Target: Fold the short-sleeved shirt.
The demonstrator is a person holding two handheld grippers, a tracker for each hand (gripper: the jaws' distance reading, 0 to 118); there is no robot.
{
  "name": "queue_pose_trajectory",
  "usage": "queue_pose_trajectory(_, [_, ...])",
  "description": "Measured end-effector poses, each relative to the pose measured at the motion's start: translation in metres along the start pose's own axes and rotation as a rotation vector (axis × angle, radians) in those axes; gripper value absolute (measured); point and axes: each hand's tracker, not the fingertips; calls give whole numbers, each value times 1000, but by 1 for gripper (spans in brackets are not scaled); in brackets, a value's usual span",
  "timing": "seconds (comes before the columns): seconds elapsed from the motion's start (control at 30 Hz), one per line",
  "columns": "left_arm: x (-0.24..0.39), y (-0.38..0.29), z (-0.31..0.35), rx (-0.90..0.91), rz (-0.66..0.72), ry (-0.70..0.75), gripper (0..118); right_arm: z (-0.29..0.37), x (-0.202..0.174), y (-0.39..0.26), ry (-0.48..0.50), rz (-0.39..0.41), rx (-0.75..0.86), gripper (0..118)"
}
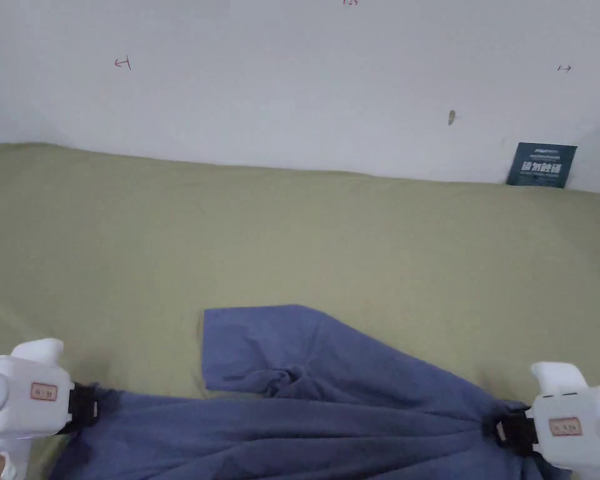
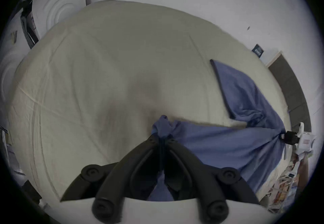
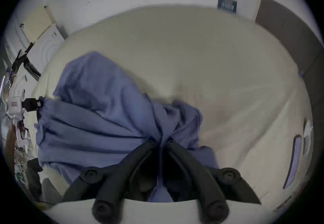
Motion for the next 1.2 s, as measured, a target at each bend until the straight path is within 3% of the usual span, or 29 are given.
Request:
queue_pose_trajectory(0.13, [15,7,47,263,-62,-54,5,47,-11,7,73,35,215,4])
queue_pose_trajectory(0.3, [29,44,96,382,-85,-94,5,93,-25,40,99,75,357,4])
queue_pose_trajectory(0.43, [32,78,126,476,-79,-127,5,124,-30,75,129,44,460,4])
queue_pose_trajectory(0.6, [42,119,156,603,-155,-113,5,137,-31,128,128,91,487,4])
queue_pose_trajectory(0.67, [32,143,156,604,-124,-110,5,142,-31,149,106,104,495,4])
queue_pose_trajectory(0.93, [25,209,176,678,-55,-109,5,164,-18,226,112,28,615,4])
queue_pose_trajectory(1.2, [33,231,189,725,-99,-99,5,170,-10,251,114,31,666,4])
